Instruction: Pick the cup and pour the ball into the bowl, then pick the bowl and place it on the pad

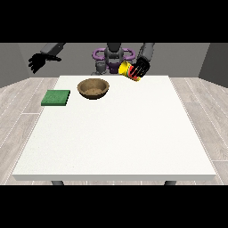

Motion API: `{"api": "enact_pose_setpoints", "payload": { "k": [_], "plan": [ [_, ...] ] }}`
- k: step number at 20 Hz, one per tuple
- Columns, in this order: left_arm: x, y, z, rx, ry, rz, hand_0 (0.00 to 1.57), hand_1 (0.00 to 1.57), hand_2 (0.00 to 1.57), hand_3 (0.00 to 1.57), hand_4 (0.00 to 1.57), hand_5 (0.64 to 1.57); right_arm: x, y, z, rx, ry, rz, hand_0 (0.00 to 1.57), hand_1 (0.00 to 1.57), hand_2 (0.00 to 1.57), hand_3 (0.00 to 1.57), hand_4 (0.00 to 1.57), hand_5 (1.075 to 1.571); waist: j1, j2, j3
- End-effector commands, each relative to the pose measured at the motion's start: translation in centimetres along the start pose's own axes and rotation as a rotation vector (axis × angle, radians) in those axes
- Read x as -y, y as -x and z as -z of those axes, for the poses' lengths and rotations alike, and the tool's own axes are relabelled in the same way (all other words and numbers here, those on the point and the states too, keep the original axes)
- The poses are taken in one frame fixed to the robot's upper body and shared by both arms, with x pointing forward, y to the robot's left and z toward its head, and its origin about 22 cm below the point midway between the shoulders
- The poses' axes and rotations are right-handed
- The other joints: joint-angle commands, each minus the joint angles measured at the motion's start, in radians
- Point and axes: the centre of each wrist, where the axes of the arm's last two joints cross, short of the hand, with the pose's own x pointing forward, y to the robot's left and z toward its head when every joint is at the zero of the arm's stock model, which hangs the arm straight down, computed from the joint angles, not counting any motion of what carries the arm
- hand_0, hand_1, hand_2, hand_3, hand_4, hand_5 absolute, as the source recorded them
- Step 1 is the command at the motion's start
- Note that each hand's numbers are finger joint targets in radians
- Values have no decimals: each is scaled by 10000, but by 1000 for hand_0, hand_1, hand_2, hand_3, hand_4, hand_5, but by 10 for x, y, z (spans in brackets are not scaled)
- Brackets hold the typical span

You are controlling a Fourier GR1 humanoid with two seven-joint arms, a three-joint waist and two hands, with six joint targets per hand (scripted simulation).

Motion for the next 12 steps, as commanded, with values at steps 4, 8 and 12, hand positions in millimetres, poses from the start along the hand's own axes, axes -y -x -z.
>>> {"api": "enact_pose_setpoints", "payload": {
  "k": [4, 8, 12],
  "plan": [
    [15, -60, 11, 494, 755, 1138, 1346, 1346, 1571, 1571, 1048, 1569, 6, 26, -21, -475, 549, -205, 0, 0, 83, 0, 0, 1554, 593, -447, -16],
    [26, -74, 3, 1078, 596, 1950, 1279, 1279, 1571, 1571, 1000, 1569, 14, 18, -16, -61, 626, -193, 0, 0, 0, 0, 0, 1552, 608, -112, -16],
    [38, -88, -12, 1474, 846, 2833, 937, 937, 1571, 1571, 910, 1571, 9, 27, -19, -214, 450, 59, 0, 0, 0, 0, 0, 1547, 318, -188, -18]
  ]
}}
